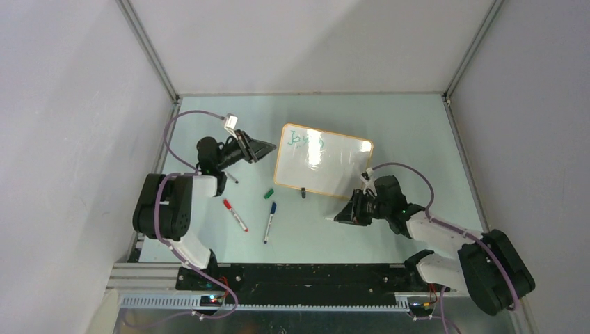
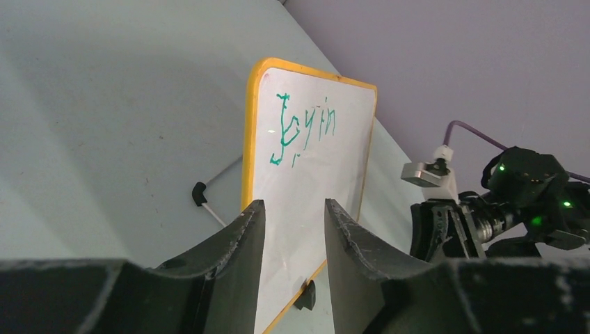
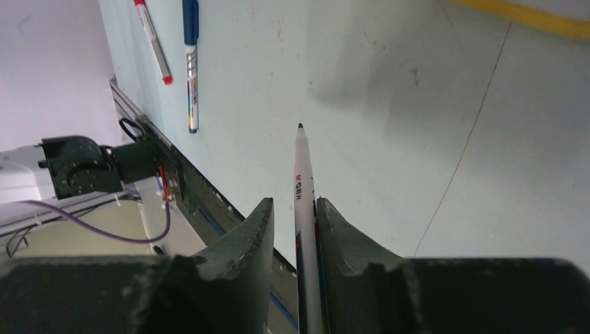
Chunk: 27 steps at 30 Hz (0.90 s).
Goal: Write a sentence on the whiteboard
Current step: Place the whiteboard marker at the center of the board.
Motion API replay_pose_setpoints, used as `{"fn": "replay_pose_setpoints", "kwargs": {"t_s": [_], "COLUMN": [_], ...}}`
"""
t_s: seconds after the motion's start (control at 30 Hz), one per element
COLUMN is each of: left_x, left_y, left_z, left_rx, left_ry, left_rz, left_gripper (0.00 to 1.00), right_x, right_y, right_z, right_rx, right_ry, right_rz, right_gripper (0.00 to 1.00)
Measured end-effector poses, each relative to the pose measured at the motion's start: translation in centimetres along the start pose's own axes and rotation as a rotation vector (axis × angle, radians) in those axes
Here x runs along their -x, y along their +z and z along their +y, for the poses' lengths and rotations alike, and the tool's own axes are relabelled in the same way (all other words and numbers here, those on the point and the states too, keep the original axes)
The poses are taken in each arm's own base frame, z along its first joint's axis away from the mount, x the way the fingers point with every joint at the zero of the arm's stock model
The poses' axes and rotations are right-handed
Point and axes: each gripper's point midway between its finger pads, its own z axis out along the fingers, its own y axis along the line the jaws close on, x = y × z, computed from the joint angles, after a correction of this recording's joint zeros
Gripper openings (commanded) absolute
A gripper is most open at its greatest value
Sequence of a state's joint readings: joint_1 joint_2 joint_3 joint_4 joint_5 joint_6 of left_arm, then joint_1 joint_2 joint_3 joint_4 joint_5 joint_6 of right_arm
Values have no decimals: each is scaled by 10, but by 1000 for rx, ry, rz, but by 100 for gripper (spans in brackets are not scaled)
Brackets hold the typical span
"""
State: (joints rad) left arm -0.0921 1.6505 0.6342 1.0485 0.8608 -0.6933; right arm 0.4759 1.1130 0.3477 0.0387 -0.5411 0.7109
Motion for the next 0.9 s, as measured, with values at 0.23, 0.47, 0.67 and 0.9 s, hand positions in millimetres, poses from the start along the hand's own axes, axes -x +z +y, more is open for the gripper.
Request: {"fn": "replay_pose_setpoints", "kwargs": {"t_s": [0.23,0.47,0.67,0.9], "left_x": [-4,-2,-3,1], "left_y": [0,1,1,10], "left_z": [4,5,4,8], "left_rx": [1,0,-4,-29], "left_ry": [-26,-26,-31,-34], "left_rz": [10,11,21,44], "left_gripper": [42,45,49,50], "right_x": [19,58,110,159], "right_y": [7,-29,-72,-76], "right_z": [-10,-36,-46,-51], "right_rx": [-25,-154,-197,-154], "right_ry": [50,59,10,-49], "right_rz": [-61,-260,-499,-590], "right_gripper": [99,97,97,94]}}
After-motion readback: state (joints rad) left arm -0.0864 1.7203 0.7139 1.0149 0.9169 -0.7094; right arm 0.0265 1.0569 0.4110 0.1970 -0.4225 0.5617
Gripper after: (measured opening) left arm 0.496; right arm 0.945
